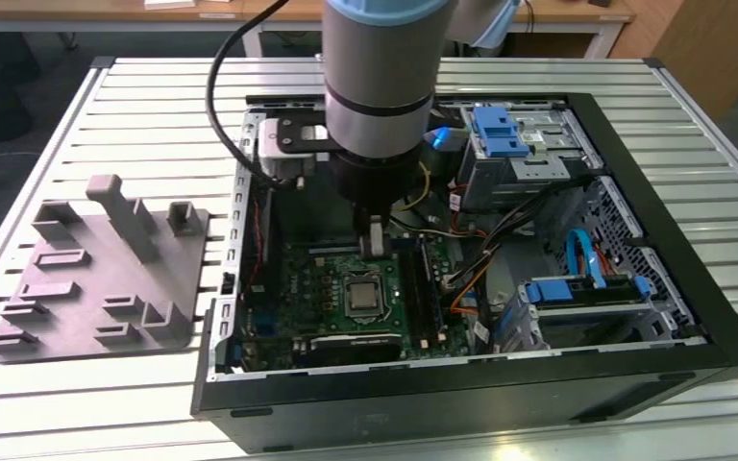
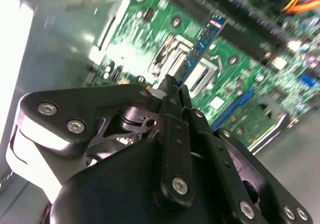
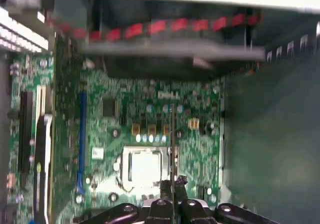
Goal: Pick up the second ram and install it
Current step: 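Insert the second ram into the second slot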
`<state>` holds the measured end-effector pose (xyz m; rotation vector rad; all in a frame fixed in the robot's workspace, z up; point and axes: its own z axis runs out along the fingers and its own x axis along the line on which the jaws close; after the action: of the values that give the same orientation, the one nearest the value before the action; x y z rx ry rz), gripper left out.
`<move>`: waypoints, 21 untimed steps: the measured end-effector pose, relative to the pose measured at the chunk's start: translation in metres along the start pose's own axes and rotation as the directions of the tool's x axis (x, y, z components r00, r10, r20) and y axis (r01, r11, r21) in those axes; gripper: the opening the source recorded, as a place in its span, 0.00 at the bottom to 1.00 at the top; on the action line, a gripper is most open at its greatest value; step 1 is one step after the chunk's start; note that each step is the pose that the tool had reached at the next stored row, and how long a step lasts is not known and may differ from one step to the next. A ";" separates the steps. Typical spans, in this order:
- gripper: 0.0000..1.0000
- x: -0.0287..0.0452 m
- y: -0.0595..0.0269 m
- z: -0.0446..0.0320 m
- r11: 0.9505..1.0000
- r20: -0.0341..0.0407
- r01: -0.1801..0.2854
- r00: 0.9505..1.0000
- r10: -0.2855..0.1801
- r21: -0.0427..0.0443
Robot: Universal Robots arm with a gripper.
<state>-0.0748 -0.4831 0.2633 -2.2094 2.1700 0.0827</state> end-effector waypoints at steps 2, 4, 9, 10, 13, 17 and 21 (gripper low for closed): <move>0.14 0.0001 -0.0041 0.0003 1.000 0.000 0.000 1.000 0.000 -0.001; 0.14 0.0001 -0.0041 0.0003 1.000 0.000 0.000 1.000 0.000 -0.001; 0.14 0.0000 -0.0072 0.0002 1.000 0.000 0.000 1.000 0.000 -0.001; 0.14 0.0001 -0.0103 0.0002 1.000 0.000 0.000 1.000 0.000 -0.001; 0.14 0.0003 -0.0181 0.0003 1.000 0.000 -0.001 1.000 0.001 -0.002; 0.14 0.0004 -0.0203 0.0002 1.000 0.000 -0.002 1.000 0.002 -0.002; 0.14 0.0004 -0.0205 0.0004 0.999 -0.005 -0.034 0.999 0.034 0.000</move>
<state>-0.0543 -0.4830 0.2628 -2.1755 2.2102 0.0793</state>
